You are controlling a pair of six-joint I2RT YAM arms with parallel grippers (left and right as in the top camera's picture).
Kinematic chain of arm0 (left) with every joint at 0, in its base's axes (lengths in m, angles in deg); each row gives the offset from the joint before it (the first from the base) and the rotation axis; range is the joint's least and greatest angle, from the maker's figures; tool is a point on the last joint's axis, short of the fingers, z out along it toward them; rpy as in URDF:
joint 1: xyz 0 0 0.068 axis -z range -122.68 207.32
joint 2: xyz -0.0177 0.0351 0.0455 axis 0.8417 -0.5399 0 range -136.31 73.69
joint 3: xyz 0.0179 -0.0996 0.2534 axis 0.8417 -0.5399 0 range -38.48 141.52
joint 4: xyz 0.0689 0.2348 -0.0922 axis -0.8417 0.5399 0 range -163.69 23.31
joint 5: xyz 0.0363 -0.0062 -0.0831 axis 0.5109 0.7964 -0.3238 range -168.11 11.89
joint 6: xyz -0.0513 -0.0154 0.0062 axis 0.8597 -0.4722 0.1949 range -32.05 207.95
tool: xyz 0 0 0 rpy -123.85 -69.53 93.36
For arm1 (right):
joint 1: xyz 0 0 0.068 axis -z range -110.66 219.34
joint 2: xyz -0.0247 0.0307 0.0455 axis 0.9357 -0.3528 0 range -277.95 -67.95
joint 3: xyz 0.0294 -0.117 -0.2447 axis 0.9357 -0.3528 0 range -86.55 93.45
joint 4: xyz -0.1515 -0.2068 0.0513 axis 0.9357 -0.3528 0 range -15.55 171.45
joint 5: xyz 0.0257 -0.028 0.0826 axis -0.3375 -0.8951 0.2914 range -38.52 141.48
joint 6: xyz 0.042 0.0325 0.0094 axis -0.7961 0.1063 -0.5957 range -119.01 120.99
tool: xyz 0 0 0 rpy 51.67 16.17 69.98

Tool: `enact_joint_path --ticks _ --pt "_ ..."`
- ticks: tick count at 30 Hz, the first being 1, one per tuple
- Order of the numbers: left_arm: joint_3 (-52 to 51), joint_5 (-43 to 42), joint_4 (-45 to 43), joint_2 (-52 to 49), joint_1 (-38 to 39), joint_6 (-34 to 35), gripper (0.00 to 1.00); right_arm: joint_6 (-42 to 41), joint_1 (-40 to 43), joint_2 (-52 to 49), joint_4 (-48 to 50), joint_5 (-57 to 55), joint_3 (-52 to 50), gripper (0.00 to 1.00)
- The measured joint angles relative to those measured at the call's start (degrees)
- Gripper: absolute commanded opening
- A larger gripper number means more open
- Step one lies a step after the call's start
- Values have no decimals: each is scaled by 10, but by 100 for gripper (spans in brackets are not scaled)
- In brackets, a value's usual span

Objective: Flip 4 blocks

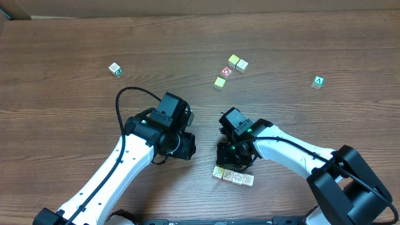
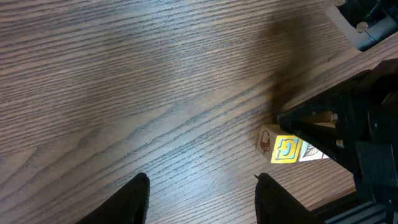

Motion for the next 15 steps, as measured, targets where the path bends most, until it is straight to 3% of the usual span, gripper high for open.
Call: enact_joint_path --ticks 15 --pt "0 0 0 0 0 0 47 2 32 0 -22 -15 17 4"
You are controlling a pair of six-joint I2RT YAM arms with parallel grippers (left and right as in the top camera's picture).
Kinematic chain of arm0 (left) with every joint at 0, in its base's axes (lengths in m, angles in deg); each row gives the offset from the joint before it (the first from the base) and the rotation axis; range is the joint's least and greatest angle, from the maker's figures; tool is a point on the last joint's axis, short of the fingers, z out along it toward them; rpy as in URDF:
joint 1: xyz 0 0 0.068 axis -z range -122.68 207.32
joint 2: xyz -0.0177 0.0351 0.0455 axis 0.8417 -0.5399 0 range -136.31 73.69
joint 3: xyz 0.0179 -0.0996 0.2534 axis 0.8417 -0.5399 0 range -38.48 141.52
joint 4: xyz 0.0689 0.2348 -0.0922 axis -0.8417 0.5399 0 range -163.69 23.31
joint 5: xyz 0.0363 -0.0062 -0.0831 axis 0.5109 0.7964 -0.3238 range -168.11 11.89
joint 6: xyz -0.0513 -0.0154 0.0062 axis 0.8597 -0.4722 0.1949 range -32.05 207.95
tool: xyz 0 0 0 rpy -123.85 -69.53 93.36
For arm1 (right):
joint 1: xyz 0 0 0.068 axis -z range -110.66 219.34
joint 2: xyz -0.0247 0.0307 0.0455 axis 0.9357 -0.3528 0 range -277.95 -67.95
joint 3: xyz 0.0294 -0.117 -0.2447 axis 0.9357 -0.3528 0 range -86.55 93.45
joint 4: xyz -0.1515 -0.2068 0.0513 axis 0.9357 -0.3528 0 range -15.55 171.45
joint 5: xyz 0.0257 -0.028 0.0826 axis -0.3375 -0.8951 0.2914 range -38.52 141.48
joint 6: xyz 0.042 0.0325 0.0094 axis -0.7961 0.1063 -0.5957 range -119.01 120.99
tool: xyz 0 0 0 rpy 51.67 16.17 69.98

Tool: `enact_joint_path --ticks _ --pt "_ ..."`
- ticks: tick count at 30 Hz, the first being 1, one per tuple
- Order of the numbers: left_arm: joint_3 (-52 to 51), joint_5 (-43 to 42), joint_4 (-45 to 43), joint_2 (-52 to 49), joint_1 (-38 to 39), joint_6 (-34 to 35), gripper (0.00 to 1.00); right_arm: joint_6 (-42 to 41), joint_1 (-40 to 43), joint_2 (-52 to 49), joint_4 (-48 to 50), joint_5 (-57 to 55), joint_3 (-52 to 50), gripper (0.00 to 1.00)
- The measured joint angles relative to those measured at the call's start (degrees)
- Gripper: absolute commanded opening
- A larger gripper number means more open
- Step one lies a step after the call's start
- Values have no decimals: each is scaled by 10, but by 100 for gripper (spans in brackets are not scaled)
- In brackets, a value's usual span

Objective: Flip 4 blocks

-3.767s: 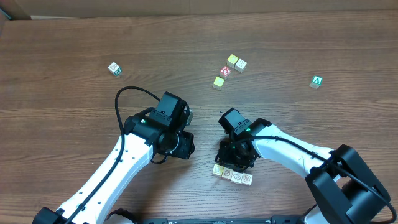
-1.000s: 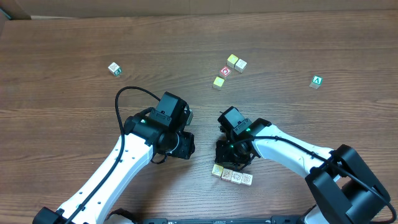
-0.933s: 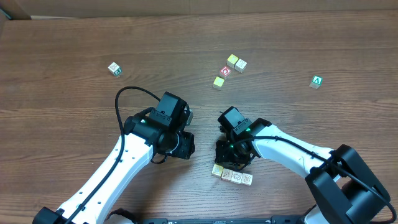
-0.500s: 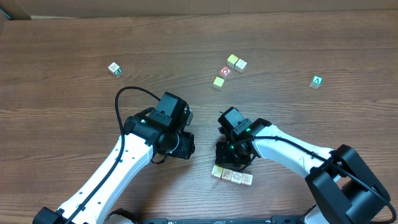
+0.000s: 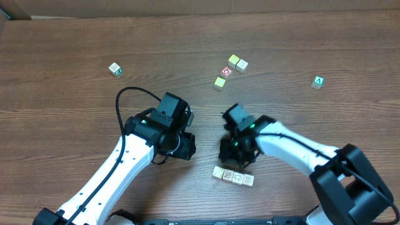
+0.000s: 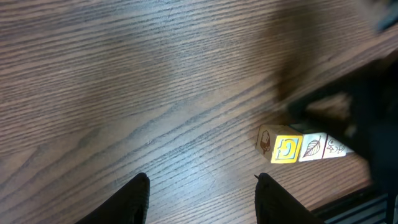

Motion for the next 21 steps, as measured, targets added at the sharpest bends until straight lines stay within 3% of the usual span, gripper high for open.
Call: enact_joint_path --ticks 4,9,12,14,16,17,19,21 --pt "0 0 3 0 0 0 49 -1 86 -2 -80 -10 67 4" --pt "-1 0 19 0 0 -2 44 9 190 -1 -239 -61 136 4" --pt "-1 0 24 0 0 -2 44 18 202 0 -302 -90 136 4" --pt "-1 0 26 0 0 -2 36 22 200 4 -331 -104 135 4" --pt "-1 0 26 0 0 -3 36 25 198 13 -343 -111 135 4" --pt "-1 0 26 0 0 -2 43 27 196 21 -352 -114 135 4" --pt "-1 0 25 0 0 -2 75 28 193 37 -367 -120 135 4" --pt "-1 0 25 0 0 -6 93 28 189 61 -381 -122 135 4"
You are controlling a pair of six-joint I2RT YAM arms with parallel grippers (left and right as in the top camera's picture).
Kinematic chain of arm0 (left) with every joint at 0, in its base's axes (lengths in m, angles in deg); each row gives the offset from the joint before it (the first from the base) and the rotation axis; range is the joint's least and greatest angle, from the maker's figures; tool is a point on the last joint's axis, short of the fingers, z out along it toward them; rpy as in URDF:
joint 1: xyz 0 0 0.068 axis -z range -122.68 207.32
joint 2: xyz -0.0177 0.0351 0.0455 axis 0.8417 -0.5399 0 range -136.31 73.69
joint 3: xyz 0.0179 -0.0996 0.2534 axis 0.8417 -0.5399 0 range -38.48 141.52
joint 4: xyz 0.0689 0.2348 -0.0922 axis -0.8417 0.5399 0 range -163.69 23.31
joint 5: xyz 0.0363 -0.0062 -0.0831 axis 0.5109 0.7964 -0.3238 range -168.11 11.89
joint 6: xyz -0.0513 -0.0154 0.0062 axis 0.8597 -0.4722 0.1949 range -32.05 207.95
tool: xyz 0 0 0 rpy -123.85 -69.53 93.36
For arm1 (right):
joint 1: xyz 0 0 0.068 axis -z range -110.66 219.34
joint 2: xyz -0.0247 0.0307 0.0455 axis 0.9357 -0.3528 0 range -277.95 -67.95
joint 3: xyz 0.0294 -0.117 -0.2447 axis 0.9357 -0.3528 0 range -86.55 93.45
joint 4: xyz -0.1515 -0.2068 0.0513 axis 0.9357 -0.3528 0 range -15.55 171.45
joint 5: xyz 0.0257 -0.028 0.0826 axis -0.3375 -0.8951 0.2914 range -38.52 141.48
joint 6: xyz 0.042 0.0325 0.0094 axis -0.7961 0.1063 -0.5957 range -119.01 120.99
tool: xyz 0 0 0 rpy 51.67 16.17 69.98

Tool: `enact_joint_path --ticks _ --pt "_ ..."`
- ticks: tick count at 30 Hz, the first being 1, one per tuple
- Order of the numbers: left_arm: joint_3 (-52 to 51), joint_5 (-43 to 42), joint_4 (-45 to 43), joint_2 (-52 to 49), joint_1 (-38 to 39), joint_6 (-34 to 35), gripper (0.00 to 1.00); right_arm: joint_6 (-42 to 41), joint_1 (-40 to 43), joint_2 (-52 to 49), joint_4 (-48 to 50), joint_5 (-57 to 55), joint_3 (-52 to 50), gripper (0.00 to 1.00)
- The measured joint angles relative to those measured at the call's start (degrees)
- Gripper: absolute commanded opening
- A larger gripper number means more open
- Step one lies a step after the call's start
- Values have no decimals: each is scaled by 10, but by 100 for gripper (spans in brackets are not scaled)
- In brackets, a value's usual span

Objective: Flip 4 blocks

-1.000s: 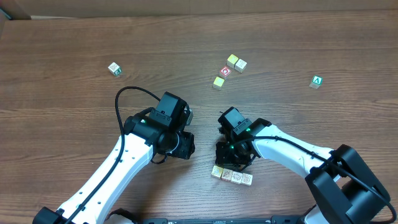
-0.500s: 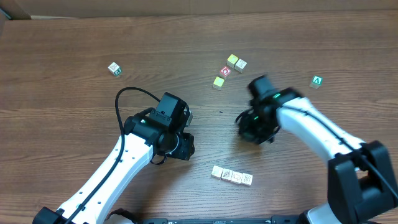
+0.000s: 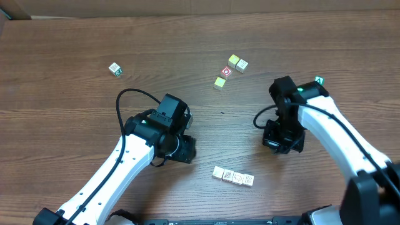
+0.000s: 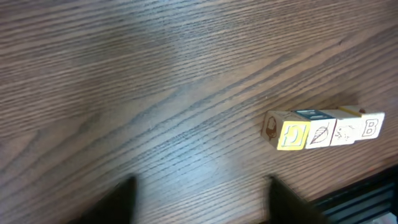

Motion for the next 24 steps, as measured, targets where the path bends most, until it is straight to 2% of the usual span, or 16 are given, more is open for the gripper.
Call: enact_joint_path --ticks 1,3,6,9,10,11,12,13,14,16,17,24 --pt "0 0 0 0 0 1 90 0 -2 14 -7 0 0 4" --pt "0 0 2 0 0 0 69 -1 -10 54 -14 -2 -6 4" --pt "-1 0 3 0 0 -3 25 -11 -30 117 -20 -2 -32 4" --pt "-2 0 4 0 0 -4 42 -40 -63 199 -22 -3 -79 4" --pt "-2 0 5 0 0 -4 47 -52 -73 224 -25 -2 -96 5" --pt "-2 0 5 0 0 -5 55 -64 -83 250 -30 -2 -112 11" --pt "-2 0 6 0 0 -4 69 -76 -91 270 -33 0 -125 22" --pt "-3 0 5 0 0 -6 88 -90 -97 288 -37 1 -137 29" --pt "-3 0 7 0 0 -4 100 -97 -104 306 -40 3 -150 39" --pt "-3 -1 8 0 0 -5 100 -116 -114 333 -45 11 -171 61" --pt "-3 -1 9 0 0 -4 100 -122 -117 342 -45 16 -180 66" --pt "-3 -1 9 0 0 -4 100 -142 -120 349 -21 57 -186 63"
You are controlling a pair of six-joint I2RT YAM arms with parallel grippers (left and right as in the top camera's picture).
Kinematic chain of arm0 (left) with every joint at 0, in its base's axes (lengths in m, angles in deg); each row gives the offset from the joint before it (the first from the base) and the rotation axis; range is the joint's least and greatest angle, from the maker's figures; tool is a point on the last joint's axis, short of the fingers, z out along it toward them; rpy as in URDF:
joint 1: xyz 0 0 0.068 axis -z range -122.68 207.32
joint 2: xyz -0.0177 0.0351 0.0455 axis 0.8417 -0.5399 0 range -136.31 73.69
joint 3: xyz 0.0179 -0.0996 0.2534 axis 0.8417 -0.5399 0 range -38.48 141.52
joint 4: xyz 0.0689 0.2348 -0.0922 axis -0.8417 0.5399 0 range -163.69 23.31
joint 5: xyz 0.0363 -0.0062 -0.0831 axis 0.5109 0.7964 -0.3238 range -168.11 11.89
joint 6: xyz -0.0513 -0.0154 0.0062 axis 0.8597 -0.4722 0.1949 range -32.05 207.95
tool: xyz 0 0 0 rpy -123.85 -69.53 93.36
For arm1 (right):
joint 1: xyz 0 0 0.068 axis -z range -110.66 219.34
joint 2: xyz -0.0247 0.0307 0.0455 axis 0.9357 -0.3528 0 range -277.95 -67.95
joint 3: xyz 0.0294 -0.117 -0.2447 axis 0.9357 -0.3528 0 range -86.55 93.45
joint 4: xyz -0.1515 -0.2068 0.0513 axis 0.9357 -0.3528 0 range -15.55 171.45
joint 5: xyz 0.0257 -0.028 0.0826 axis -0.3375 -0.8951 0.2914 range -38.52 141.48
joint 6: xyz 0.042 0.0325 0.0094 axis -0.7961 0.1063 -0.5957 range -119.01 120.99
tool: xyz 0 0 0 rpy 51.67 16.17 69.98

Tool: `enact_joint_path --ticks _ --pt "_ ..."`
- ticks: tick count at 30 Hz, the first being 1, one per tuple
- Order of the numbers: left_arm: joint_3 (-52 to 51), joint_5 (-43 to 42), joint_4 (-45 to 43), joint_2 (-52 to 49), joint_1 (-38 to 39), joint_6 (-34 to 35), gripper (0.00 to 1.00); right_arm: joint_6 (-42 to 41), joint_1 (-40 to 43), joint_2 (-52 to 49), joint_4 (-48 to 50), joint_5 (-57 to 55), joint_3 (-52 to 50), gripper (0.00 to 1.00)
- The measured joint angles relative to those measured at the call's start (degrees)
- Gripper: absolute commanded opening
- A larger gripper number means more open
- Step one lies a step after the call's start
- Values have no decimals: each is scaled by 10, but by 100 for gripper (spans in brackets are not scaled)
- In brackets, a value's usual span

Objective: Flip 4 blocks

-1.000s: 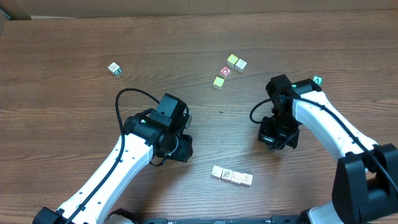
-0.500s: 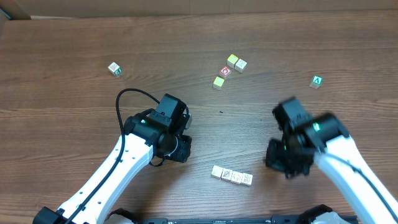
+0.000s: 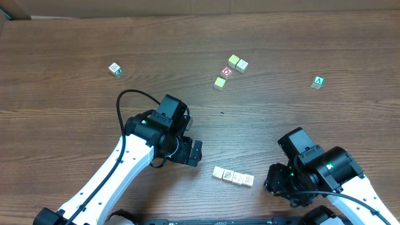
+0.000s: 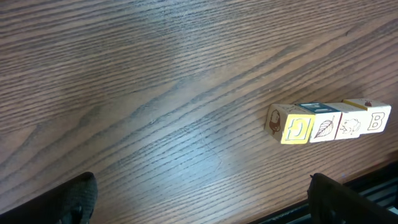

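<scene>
Four wooden blocks point(image 3: 233, 177) lie in a row near the table's front edge. The left wrist view shows the same row point(image 4: 326, 122): an acorn end face, then a yellow letter, a leaf, a drawing and a B. My left gripper point(image 3: 190, 153) hovers just left of the row, open point(image 4: 202, 208), its fingers point(image 4: 78, 198) spread wide with nothing between them. My right gripper point(image 3: 282, 181) sits folded back at the front right, just right of the row and apart from it. Its jaws are hidden under the arm.
A small cluster of blocks point(image 3: 230, 70) lies at the back centre. A green-and-white block point(image 3: 115, 69) sits at the back left. Another with an A point(image 3: 318, 82) lies at the back right. The table's front edge point(image 4: 373, 177) runs just beyond the row.
The right arm has gone from the middle right of the table to the front right by the edge. My left gripper's fingers stand much farther apart, and it has shifted slightly toward the row.
First my right gripper was down on the row of blocks, covering part of it. Then it stood just behind the row, then far off to the right, and now it is drawn back at the front. The left gripper stayed open beside the row.
</scene>
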Motion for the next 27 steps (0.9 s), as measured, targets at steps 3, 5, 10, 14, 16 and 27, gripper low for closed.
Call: enact_joint_path --ticks 3,5,10,14,16,27 --pt "0 1 0 0 0 0 100 -3 0 0 32 10 0 81" --pt "0 1 -2 0 0 0 100 -5 0 0 49 17 0 96" --pt "0 0 -15 0 0 0 72 -8 0 0 61 22 -8 100" --pt "0 -2 -32 0 0 -2 4 -8 0 0 71 23 -31 100" --pt "0 -2 -32 0 0 -2 4 -8 0 0 73 24 -43 87" --pt "-88 -6 -103 0 0 -44 4 -15 0 0 132 45 -135 4"
